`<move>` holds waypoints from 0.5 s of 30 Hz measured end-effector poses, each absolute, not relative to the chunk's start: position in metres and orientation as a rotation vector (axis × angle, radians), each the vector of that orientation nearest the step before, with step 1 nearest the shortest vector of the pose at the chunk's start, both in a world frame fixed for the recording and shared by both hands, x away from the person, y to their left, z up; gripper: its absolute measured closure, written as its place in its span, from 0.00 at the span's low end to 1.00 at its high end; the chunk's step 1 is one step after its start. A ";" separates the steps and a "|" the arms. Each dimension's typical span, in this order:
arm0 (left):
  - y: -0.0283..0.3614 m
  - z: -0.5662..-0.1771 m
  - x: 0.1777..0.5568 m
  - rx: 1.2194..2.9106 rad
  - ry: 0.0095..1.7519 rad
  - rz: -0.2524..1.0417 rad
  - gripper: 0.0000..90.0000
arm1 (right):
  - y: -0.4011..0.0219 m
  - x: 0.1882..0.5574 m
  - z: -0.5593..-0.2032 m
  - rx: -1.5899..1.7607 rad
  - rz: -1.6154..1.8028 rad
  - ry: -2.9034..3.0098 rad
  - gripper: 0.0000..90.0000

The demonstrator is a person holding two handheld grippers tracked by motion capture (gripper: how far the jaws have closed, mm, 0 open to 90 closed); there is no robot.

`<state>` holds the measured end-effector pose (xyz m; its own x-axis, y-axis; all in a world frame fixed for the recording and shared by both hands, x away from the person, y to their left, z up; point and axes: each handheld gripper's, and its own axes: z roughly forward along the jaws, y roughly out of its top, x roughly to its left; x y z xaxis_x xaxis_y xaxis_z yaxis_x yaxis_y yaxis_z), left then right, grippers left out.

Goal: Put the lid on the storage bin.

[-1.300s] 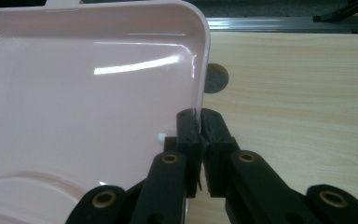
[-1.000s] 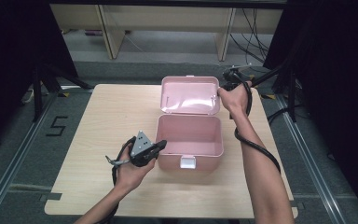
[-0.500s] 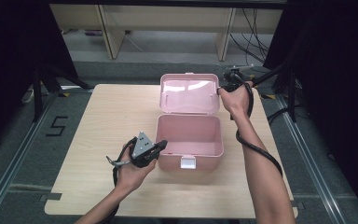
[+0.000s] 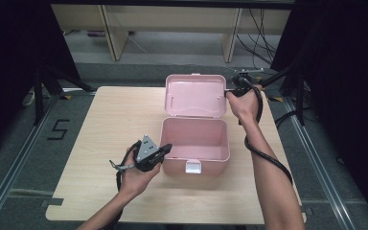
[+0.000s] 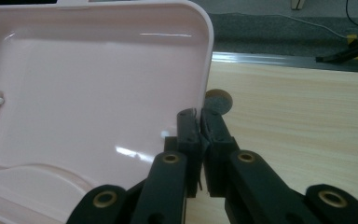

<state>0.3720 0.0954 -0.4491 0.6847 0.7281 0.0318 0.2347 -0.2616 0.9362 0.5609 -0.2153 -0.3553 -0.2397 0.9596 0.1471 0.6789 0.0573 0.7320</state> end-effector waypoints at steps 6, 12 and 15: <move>0.095 -0.449 0.373 1.821 0.762 0.574 1.00 | -0.220 0.563 -0.358 1.692 1.011 1.966 0.98; 0.095 -0.449 0.373 1.822 0.762 0.573 1.00 | -0.219 0.564 -0.358 1.681 0.994 1.962 0.99; 0.095 -0.449 0.373 1.823 0.762 0.573 1.00 | -0.217 0.563 -0.358 1.689 0.996 1.952 0.99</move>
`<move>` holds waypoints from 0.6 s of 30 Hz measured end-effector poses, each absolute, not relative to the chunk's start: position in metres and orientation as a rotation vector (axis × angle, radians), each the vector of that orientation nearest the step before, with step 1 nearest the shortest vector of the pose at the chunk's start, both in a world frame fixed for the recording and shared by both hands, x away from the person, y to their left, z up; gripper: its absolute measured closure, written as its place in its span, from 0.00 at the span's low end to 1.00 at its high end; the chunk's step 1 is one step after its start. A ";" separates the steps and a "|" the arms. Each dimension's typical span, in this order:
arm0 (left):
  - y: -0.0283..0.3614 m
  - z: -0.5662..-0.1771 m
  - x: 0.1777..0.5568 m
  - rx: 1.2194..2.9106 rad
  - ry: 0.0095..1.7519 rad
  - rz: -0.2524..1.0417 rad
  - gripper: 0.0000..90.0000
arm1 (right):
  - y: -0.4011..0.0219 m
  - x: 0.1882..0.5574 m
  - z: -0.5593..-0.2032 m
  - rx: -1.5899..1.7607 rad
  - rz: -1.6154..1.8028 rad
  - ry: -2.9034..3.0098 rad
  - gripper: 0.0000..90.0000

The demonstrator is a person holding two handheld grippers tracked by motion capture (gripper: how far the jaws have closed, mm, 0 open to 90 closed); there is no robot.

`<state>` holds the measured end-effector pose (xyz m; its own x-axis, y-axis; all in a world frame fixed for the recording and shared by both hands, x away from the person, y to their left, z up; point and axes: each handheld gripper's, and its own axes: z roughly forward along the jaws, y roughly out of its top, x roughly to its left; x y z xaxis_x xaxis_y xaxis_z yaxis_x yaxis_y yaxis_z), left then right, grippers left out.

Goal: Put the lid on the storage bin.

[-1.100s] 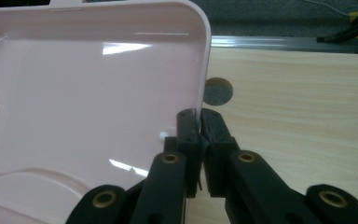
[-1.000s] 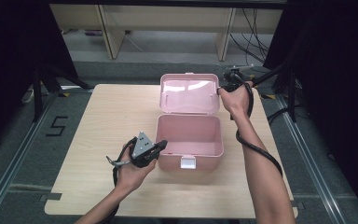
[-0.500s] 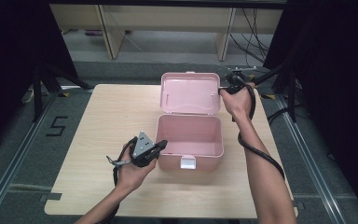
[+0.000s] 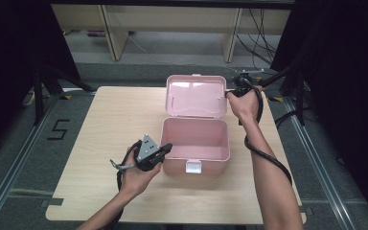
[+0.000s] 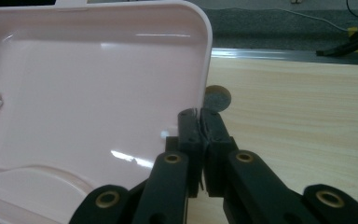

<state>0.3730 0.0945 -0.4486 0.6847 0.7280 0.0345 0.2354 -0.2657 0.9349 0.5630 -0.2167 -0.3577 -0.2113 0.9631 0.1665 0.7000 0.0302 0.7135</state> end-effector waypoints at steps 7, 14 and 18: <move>0.094 -0.449 0.372 1.825 0.762 0.573 1.00 | -0.215 0.561 -0.357 1.670 1.005 1.944 0.99; 0.086 -0.452 0.371 1.842 0.741 0.580 1.00 | -0.213 0.555 -0.351 1.599 1.021 1.945 1.00; 0.085 -0.450 0.372 1.848 0.751 0.574 1.00 | -0.213 0.555 -0.353 1.606 1.050 1.924 1.00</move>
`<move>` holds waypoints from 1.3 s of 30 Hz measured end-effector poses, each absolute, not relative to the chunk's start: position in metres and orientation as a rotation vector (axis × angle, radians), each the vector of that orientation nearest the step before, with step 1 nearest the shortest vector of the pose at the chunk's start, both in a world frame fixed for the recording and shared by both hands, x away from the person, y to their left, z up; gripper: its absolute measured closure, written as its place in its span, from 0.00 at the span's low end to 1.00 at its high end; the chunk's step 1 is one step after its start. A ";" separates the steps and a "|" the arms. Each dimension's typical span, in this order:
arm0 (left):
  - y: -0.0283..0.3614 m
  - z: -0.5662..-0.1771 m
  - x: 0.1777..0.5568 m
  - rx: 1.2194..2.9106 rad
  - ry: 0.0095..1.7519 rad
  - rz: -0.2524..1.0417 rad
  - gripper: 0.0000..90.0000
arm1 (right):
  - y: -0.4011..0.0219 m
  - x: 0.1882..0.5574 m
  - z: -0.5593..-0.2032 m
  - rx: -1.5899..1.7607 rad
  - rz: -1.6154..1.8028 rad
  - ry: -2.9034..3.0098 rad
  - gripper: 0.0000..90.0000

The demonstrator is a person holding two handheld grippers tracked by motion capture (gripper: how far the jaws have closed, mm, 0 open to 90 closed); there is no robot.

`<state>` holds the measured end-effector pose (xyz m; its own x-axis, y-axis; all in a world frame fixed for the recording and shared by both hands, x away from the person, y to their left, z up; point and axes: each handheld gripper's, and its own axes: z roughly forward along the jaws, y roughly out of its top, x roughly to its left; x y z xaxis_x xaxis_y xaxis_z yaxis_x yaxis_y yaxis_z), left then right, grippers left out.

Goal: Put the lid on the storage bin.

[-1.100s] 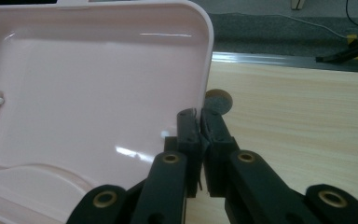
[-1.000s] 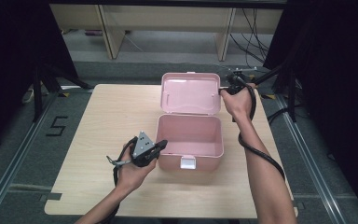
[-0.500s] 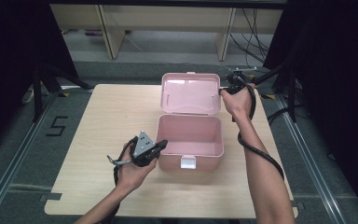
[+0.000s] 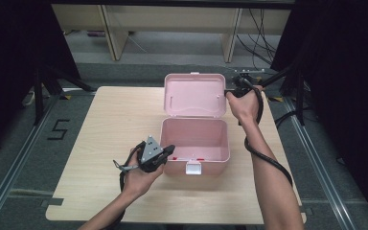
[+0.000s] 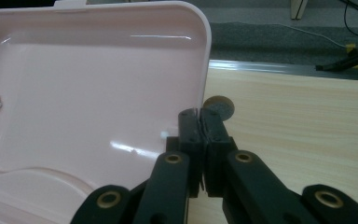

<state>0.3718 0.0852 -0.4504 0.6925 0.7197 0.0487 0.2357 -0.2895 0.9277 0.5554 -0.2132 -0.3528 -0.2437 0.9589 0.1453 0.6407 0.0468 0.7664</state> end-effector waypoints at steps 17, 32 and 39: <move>0.082 -0.449 0.374 1.863 0.774 0.598 1.00 | -0.213 0.546 -0.354 1.542 1.067 1.897 1.00; 0.079 -0.448 0.376 1.880 0.761 0.633 1.00 | -0.214 0.528 -0.355 1.520 1.133 1.830 0.99; 0.079 -0.448 0.375 1.880 0.766 0.632 1.00 | -0.213 0.527 -0.355 1.441 1.130 1.833 0.99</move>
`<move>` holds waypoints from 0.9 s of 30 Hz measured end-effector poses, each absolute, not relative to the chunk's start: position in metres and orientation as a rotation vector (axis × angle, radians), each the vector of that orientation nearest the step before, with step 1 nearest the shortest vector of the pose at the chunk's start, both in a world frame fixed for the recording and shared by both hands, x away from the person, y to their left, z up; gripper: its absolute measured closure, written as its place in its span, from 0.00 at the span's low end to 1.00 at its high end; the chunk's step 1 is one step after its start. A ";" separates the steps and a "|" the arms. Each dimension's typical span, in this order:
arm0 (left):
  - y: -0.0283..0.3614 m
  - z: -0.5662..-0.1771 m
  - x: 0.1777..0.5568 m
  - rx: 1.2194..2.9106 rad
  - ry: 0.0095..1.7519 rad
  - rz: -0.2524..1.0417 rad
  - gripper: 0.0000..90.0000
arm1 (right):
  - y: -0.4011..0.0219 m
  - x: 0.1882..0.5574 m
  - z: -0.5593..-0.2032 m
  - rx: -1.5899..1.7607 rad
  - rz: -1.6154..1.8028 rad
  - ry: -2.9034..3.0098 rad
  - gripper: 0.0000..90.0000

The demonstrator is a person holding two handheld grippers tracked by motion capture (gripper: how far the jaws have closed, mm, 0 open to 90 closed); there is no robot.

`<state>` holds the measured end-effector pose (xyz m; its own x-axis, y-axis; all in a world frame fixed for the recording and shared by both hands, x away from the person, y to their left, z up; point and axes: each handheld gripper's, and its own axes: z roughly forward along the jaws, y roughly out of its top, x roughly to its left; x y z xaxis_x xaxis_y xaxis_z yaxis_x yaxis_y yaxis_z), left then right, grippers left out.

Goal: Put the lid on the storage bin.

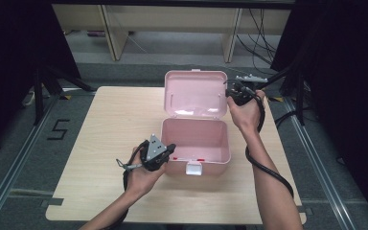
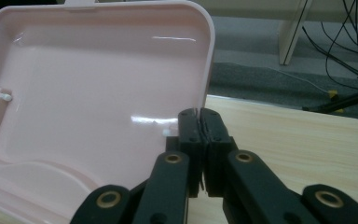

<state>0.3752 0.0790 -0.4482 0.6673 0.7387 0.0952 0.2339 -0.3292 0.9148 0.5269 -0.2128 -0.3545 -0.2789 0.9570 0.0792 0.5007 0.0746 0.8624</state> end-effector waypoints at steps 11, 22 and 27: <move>0.078 -0.448 0.375 1.884 0.772 0.638 1.00 | -0.214 0.517 -0.352 1.398 1.158 1.814 0.99; 0.077 -0.448 0.376 1.888 0.774 0.644 1.00 | -0.215 0.506 -0.351 1.373 1.171 1.777 0.99; 0.076 -0.448 0.376 1.887 0.776 0.647 1.00 | -0.217 0.501 -0.352 1.339 1.192 1.771 0.99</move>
<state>0.3759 0.0758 -0.4479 0.6568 0.7467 0.1049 0.2375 -0.3369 0.9111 0.5015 -0.2172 -0.3524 -0.3010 0.9525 0.0461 0.4012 0.0826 0.9123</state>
